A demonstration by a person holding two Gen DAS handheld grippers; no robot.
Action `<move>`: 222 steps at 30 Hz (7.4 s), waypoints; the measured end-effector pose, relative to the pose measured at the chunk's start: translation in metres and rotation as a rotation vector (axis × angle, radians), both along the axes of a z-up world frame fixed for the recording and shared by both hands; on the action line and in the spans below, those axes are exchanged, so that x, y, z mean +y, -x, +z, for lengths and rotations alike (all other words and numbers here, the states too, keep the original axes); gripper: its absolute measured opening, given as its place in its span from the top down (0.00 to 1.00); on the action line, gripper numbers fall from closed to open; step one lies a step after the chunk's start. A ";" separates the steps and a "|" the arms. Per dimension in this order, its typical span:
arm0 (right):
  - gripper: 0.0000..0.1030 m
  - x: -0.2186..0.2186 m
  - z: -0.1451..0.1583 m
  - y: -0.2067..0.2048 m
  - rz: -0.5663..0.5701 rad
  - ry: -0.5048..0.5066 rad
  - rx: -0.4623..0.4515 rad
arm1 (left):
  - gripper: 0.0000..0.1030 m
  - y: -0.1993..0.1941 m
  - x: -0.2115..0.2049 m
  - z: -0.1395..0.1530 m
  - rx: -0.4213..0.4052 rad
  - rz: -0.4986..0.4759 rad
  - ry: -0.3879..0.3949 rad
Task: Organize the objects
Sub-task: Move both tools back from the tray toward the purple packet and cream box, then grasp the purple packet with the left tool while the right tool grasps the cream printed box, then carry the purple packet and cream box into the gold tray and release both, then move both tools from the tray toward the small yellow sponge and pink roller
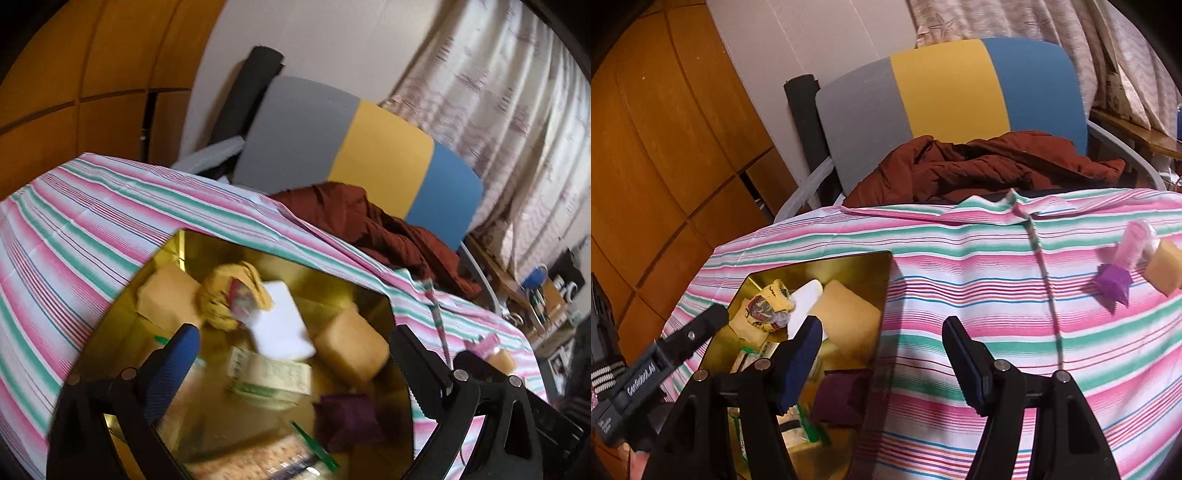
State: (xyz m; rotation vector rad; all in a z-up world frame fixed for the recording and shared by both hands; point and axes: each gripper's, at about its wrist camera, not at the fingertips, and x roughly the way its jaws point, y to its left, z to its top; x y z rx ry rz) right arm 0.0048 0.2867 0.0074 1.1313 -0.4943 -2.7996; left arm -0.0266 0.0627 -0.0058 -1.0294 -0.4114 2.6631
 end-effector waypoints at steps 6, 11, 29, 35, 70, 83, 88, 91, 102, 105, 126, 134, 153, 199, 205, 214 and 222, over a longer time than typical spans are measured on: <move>0.34 0.021 -0.009 -0.012 -0.041 0.001 -0.024 | 0.00 -0.012 0.026 0.000 -0.009 -0.075 0.022; 0.34 0.045 -0.019 -0.027 -0.086 -0.007 -0.039 | 0.00 -0.018 0.046 0.000 -0.015 -0.132 0.045; 0.31 0.223 -0.056 -0.131 -0.562 -0.131 -0.089 | 0.00 -0.056 0.161 -0.008 -0.033 -0.478 0.164; 0.28 0.289 -0.051 -0.149 -0.750 -0.145 -0.036 | 0.00 -0.069 0.193 -0.014 -0.047 -0.561 0.200; 0.49 0.324 -0.090 -0.120 -0.736 -0.181 -0.045 | 0.00 0.027 0.392 -0.058 -0.058 -0.684 0.357; 0.49 0.322 -0.091 -0.119 -0.741 -0.202 -0.041 | 0.49 0.028 0.420 -0.087 0.007 -0.789 0.399; 0.49 0.322 -0.091 -0.118 -0.741 -0.208 -0.043 | 0.51 0.018 0.415 -0.085 0.044 -0.808 0.396; 0.49 0.322 -0.090 -0.118 -0.741 -0.213 -0.046 | 0.51 0.009 0.406 -0.080 0.087 -0.792 0.395; 0.51 0.316 -0.084 -0.124 -0.751 -0.237 -0.008 | 0.51 -0.019 0.359 -0.068 0.178 -0.719 0.379; 0.51 0.308 -0.077 -0.127 -0.749 -0.268 0.025 | 0.51 -0.030 0.348 -0.066 0.203 -0.719 0.382; 0.51 0.208 -0.062 -0.119 -0.486 -0.194 0.024 | 0.51 -0.058 0.278 -0.060 0.181 -0.668 0.318; 0.51 0.163 -0.060 -0.112 -0.393 -0.167 0.016 | 0.51 -0.081 0.242 -0.054 0.164 -0.650 0.267; 0.51 0.061 -0.027 -0.096 -0.129 -0.064 0.059 | 0.51 -0.096 0.118 -0.019 0.200 -0.474 0.217; 0.65 -0.092 0.001 -0.046 0.286 -0.103 -0.093 | 0.00 -0.044 -0.076 0.002 0.083 0.118 0.078; 0.67 -0.102 -0.022 -0.035 0.317 -0.065 -0.166 | 0.00 -0.047 -0.071 0.003 0.078 0.114 0.089; 0.67 -0.083 -0.003 -0.041 0.264 -0.014 -0.070 | 0.00 -0.045 -0.065 -0.003 0.042 0.111 0.108; 0.66 -0.035 0.002 -0.042 0.107 -0.037 -0.059 | 0.00 -0.046 -0.043 -0.003 0.026 0.045 0.129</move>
